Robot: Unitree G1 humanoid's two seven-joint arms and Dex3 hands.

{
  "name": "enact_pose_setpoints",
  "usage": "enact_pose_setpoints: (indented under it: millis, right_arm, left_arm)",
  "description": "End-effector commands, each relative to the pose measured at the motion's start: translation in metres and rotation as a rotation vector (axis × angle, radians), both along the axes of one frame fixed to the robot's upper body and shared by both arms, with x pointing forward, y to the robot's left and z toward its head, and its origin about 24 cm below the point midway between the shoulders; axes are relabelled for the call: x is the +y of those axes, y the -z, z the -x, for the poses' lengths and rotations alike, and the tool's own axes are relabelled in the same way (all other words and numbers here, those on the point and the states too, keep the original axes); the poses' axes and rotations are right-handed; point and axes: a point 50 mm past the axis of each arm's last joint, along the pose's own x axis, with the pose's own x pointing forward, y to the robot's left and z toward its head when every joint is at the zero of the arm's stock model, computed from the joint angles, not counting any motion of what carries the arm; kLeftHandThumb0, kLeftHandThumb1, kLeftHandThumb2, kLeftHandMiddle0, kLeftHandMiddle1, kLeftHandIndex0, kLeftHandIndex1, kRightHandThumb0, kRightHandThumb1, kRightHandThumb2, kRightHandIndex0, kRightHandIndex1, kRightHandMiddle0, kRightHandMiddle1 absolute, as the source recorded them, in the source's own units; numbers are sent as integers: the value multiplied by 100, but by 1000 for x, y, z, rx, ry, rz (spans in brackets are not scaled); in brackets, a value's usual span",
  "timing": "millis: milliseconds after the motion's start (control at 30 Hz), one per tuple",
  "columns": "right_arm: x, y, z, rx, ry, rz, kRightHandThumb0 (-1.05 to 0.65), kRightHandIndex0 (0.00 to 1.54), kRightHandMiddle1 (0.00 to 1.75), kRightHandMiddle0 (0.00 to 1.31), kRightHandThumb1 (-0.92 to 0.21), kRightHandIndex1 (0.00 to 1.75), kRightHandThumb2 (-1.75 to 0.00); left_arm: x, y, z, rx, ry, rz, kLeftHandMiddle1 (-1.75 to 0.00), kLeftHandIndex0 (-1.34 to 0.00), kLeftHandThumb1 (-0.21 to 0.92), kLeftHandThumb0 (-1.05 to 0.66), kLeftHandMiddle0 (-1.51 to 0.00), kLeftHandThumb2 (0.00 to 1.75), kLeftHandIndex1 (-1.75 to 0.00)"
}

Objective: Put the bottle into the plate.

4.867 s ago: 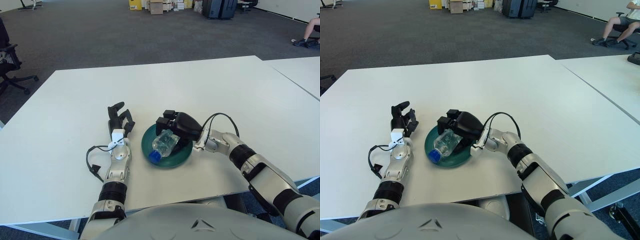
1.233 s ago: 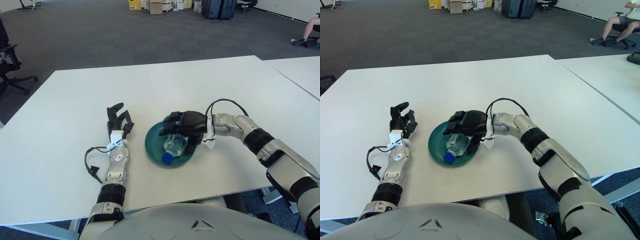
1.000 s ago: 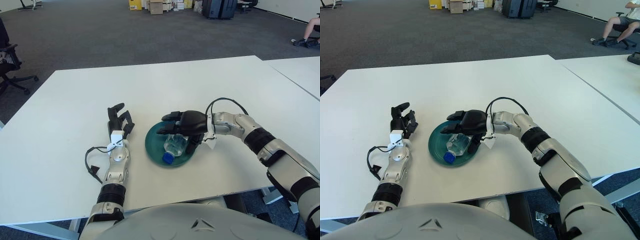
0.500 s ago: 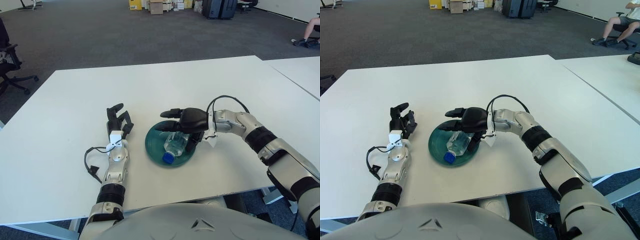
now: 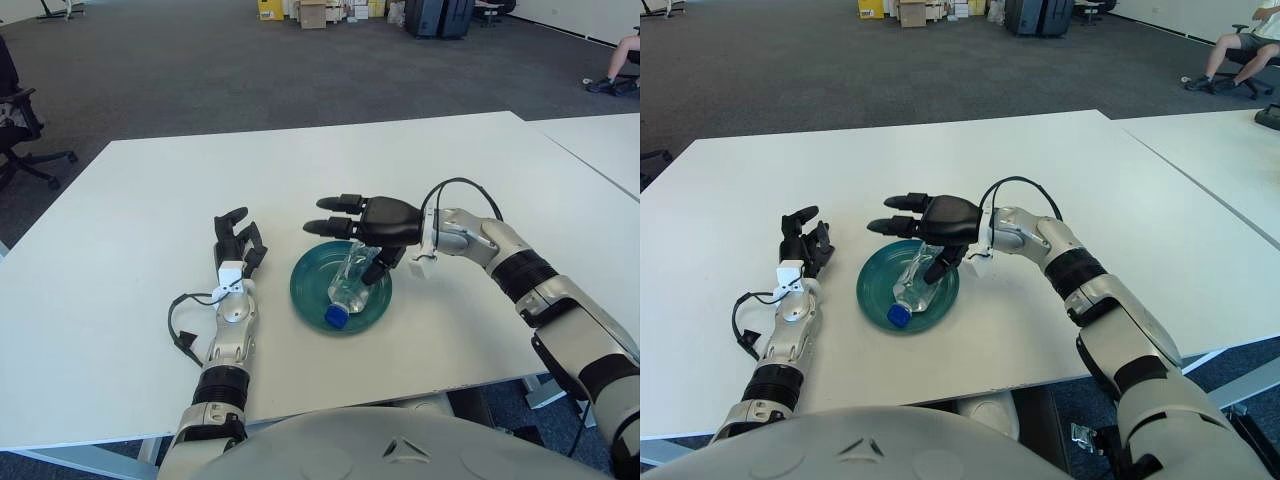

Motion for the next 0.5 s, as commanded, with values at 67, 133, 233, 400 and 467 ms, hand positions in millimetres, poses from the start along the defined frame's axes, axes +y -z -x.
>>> enact_pose_setpoints:
  millis: [67, 133, 233, 400, 467]
  right_arm:
    - [-5, -24, -17, 61, 74, -129, -105, 1, 5, 5, -92, 0, -69]
    - [-8, -32, -21, 101, 83, -172, -105, 2, 14, 3, -92, 0, -69]
    - [-16, -45, -28, 177, 89, -240, -105, 4, 26, 1, -92, 0, -66]
    - [-29, -54, -42, 400, 133, -339, -105, 4, 33, 0, -92, 0, -63]
    - [-35, -46, -52, 520, 188, -399, -105, 4, 34, 0, -92, 0, -61]
  left_arm:
    - [1, -7, -6, -47, 4, -8, -53, -12, 92, -61, -39, 79, -111]
    - [0, -9, -7, -55, 1, -12, -53, -12, 92, -61, -39, 79, -111]
    - [-1, -10, -7, -57, -4, -25, -54, -12, 92, -60, -41, 78, -110]
    - [-1, -10, -8, -46, -10, -44, -56, -14, 92, -58, -44, 77, -110]
    - [-1, -10, -7, -44, -11, -46, -57, -14, 92, -58, -45, 77, -110]
